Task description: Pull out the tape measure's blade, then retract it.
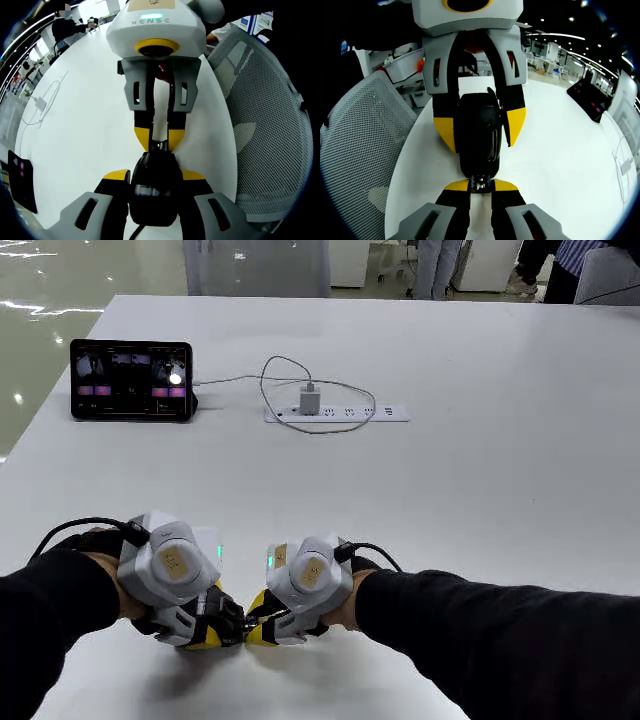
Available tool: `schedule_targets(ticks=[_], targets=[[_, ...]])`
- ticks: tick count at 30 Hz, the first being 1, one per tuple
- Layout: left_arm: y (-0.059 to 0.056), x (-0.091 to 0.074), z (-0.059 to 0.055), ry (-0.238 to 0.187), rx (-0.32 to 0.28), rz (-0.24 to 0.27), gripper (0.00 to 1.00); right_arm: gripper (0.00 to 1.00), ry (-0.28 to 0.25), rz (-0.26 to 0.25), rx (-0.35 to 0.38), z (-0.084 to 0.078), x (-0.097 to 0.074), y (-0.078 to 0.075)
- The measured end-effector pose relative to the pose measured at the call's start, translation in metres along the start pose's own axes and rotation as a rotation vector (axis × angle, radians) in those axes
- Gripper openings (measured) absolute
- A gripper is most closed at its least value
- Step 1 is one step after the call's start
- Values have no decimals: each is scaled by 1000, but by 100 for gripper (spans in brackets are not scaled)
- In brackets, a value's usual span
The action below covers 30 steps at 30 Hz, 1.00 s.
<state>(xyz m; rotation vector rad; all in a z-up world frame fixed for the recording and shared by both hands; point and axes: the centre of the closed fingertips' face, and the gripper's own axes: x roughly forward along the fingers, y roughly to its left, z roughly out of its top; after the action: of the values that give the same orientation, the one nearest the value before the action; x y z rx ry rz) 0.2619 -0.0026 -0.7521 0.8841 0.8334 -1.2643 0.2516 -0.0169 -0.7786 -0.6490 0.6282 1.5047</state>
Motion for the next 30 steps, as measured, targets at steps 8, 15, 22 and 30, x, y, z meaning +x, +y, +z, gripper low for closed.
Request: schedule_targets(ticks=[8, 15, 22, 30], targets=[[1, -1, 0, -17, -7, 0, 33, 10, -9, 21, 7, 0, 0, -1], [1, -1, 0, -26, -16, -3, 33, 10, -8, 25, 22, -1, 0, -2], [2, -1, 0, -41, -36, -1, 33, 10, -2, 26, 17, -2, -1, -1], [1, -2, 1, -45, -29, 1, 32, 10, 4, 28, 21, -4, -1, 0]])
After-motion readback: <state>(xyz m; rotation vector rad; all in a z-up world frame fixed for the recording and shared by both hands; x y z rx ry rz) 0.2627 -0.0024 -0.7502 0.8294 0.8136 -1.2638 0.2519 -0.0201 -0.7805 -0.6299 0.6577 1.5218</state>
